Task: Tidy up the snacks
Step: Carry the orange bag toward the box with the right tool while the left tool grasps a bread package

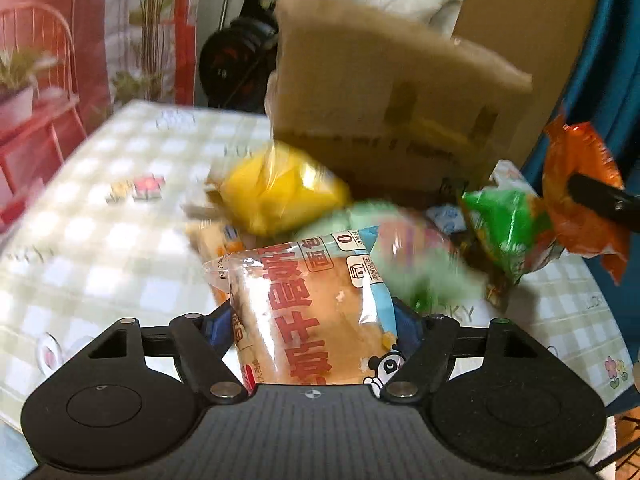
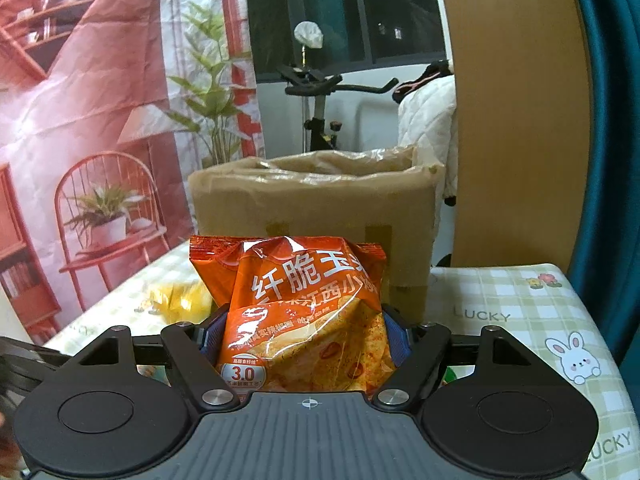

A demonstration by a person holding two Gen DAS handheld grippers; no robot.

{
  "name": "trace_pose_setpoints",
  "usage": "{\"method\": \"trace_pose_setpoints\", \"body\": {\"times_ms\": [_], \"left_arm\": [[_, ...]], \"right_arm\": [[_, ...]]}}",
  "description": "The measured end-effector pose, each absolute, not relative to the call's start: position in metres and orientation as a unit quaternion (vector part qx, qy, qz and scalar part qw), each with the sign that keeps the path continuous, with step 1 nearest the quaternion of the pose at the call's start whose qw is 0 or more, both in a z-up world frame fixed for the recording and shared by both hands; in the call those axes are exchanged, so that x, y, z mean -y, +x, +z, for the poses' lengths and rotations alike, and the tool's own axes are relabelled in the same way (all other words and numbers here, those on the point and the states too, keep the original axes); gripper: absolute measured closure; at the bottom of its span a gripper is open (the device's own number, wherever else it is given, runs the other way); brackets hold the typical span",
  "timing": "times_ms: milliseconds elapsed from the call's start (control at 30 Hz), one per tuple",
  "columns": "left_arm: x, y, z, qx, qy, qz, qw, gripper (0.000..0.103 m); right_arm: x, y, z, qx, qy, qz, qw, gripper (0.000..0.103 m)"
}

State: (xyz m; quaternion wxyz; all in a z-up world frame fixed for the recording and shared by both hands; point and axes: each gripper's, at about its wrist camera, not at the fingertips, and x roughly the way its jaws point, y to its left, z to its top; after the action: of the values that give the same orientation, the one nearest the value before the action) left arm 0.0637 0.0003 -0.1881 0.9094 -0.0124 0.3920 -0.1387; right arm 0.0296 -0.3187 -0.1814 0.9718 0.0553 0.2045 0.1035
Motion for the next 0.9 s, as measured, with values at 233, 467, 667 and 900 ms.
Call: {"method": "trace_pose_setpoints", "body": {"times_ms": [233, 467, 667, 900], "left_arm": [[-0.014, 0.061, -0.152, -0.339, -0.009, -0.131, 0.932, 0.025], [-0.005, 0.084, -0.107, -0.285, 0.0, -0.136, 0.949, 0.025], [0.018, 0.129, -0.077, -0.249, 0.011, -0.153, 0.956, 0.025], [0.053, 0.199, -0.052, -0.23, 0.014, -0.17, 0.958, 0.025]], "right_arm": [[0.323, 0.035, -0.16, -0.182, 0.051, 0.104, 0.977, 0.032], [0.331, 0.053, -0.127, -0.142, 0.046, 0.105, 0.983, 0.032], [0.339, 0.094, -0.101, -0.098, 0.014, 0.095, 0.991, 0.031], [0.34, 0.174, -0.084, -0.076, -0.013, 0.081, 0.994, 0.031]]}}
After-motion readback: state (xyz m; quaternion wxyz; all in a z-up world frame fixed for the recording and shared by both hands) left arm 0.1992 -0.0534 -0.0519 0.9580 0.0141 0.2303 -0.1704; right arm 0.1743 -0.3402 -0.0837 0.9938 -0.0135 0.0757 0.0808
